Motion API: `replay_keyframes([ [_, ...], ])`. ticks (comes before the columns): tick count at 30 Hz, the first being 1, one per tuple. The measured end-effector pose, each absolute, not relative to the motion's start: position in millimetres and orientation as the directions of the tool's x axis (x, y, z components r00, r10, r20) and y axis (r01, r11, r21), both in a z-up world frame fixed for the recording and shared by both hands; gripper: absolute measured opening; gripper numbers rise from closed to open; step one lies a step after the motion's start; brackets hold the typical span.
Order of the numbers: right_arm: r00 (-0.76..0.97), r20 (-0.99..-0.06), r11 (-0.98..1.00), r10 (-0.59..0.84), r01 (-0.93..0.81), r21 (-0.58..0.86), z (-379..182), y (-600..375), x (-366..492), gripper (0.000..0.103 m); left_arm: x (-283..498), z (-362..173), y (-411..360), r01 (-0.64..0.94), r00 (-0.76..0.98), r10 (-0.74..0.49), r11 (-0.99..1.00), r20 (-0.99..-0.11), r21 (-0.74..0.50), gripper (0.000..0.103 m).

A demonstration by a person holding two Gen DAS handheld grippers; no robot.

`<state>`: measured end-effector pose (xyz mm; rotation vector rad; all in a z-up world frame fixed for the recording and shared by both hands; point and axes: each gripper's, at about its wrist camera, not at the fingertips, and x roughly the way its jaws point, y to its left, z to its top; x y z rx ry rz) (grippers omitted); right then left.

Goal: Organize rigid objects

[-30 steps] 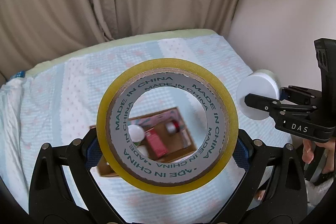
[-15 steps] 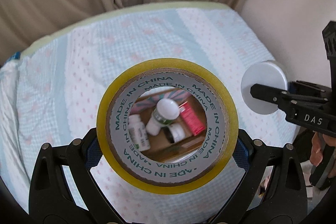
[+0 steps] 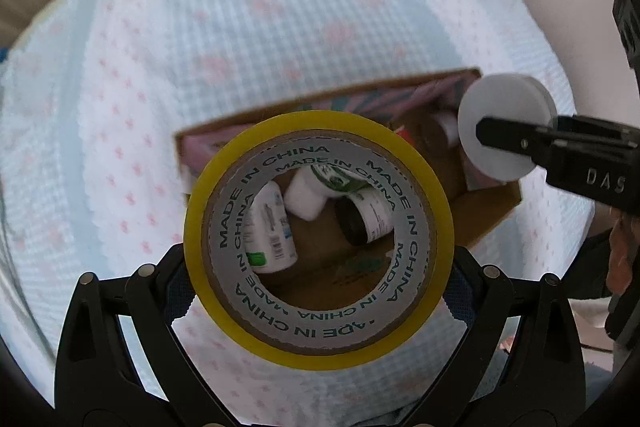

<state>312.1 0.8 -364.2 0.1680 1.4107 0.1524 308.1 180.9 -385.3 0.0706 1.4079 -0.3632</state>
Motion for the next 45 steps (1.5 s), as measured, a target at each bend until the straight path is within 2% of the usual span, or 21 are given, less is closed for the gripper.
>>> replay_keyframes([
  [7, 0.053, -0.979, 0.980, 0.199, 0.011, 0.200, -412, -1, 324, 0.040, 315, -437, 164, 0.315, 0.006, -0.177, 0.934, -0.984, -0.166, 0.097],
  [15, 0.021, -0.978, 0.974, 0.208, 0.088, 0.209, -431, -16, 325, 0.040, 317, -447, 153, 0.342, -0.021, -0.139, 0.930, -0.990, -0.137, 0.097],
  [16, 0.026, -0.979, 0.975, 0.200, 0.090, 0.202, -430, -17, 325, 0.055, 316, -447, 153, 0.335, -0.023, -0.133, 0.933, -0.991, -0.133, 0.098],
  [17, 0.023, -0.983, 0.979, 0.184, 0.083, 0.185, -429, -17, 326, 0.090, 316, -447, 154, 0.330, -0.028, -0.142, 0.933, -0.989, -0.144, 0.103],
  [18, 0.023, -0.984, 0.981, 0.176, 0.077, 0.177, -426, -17, 326, 0.103, 316, -446, 155, 0.321, -0.028, -0.151, 0.935, -0.988, -0.152, 0.103],
  [33, 0.082, -0.977, 0.973, 0.194, 0.109, 0.203, -396, -27, 297, 0.103, 285, -412, 163, 0.294, 0.014, -0.146, 0.946, -0.989, -0.136, 0.103],
  [45, 0.204, -0.960, 0.972, 0.193, 0.093, 0.215, -321, -28, 254, 0.103, 244, -322, 171, 0.268, 0.191, -0.184, 0.955, -0.964, -0.129, 0.103],
])
